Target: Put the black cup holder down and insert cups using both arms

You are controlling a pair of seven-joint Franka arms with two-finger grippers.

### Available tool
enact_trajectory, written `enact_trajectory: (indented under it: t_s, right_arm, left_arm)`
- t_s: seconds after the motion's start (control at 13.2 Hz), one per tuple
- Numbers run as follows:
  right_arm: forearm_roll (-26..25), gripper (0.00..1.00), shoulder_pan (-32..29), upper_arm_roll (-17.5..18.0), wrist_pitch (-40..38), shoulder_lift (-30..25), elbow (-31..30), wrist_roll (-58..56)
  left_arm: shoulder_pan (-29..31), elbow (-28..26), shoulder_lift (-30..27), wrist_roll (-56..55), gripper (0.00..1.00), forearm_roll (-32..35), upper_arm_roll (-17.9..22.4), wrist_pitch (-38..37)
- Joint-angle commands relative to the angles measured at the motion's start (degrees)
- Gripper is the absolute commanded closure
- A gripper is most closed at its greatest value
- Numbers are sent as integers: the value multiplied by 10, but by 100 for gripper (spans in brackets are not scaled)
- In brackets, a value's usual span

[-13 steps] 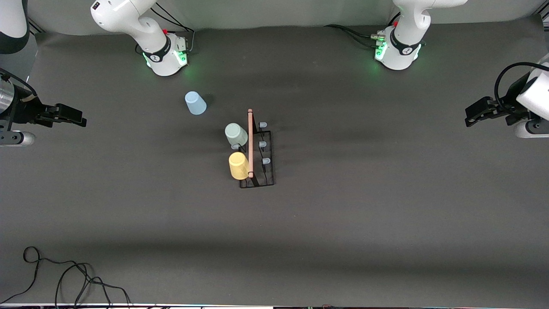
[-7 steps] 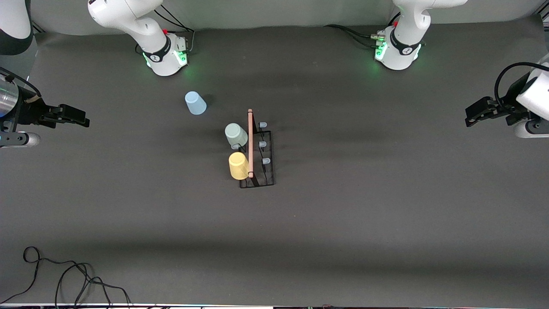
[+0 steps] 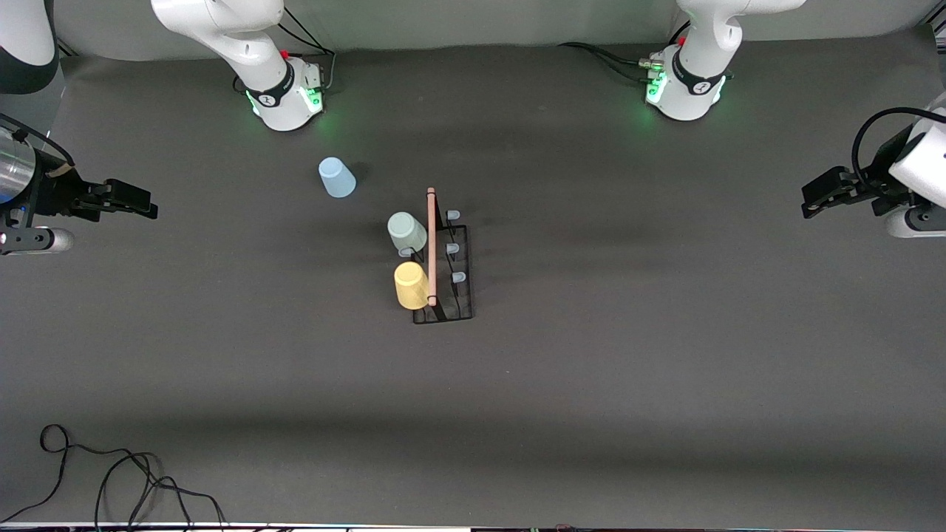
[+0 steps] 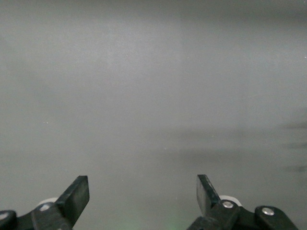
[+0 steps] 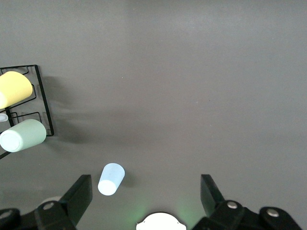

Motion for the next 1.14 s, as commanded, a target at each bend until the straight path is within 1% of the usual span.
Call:
enact_trajectory:
  t_s: [0.0, 0.45, 1.06]
  right_arm:
    - [-11, 0, -8, 9, -1, -11, -3, -5]
    - [-4, 0, -8, 9, 1, -8, 0, -1]
    - [-9, 0, -1, 7, 2, -7, 0, -1]
  left_arm:
    - [-3, -4, -7, 3, 0, 8, 1, -3]
    - [-3, -3, -8, 3, 0, 8, 1, -1]
    - [-4, -5, -6, 2, 0, 8, 1, 0]
